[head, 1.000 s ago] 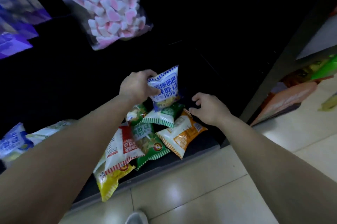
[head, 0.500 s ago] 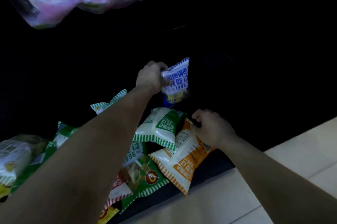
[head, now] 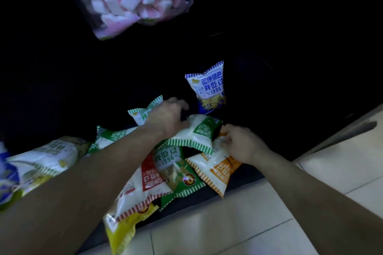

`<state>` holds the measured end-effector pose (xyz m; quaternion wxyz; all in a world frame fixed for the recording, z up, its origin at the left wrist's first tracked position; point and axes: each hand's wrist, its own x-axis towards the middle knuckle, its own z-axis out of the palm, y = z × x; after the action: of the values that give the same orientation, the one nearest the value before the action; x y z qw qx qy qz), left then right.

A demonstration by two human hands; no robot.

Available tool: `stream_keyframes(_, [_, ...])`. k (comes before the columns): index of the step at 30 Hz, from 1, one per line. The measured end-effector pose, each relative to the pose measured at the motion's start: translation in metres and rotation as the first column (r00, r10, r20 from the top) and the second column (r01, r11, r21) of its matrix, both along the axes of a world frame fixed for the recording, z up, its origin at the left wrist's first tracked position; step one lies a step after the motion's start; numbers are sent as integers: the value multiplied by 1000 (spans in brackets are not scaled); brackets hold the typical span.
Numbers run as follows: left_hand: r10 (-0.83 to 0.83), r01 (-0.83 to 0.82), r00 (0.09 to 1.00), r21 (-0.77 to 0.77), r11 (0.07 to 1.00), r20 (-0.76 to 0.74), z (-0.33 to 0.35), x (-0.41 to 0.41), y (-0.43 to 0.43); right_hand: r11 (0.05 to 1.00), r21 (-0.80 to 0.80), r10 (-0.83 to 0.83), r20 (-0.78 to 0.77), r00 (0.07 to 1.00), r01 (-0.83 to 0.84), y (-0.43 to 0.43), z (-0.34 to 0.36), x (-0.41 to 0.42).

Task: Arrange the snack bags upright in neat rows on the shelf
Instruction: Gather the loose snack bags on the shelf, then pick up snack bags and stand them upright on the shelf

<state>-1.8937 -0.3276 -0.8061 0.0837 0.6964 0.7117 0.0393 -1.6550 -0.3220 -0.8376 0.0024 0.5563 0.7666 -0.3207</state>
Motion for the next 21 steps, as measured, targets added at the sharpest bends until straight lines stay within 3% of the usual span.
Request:
stream_keyframes(4, [66,-64,997,-78,995,31,0,-28,-65,994,0,109,44,993,-109,-25,7,-25])
stream_keyframes(6, [131,-120,986,-107,987,107,-4,-34,-85,988,115,87,124,988,-102,-37,1,-36])
stream_keyframes(9, [205,-180,947,-123,976,246,-11,-38,-101,960,280,-6,97,995,-21,-46,-5,-46])
stream_keyframes(13, [214,-197,919,-84,977,331,-17,-43,-105,912,399,59,92,994,-91,-47,-3,-50])
stream_keyframes(21, [221,-251,871,10,968,439,-26,-51,-98,779,598,-70,-217,974,189,2,33,-40])
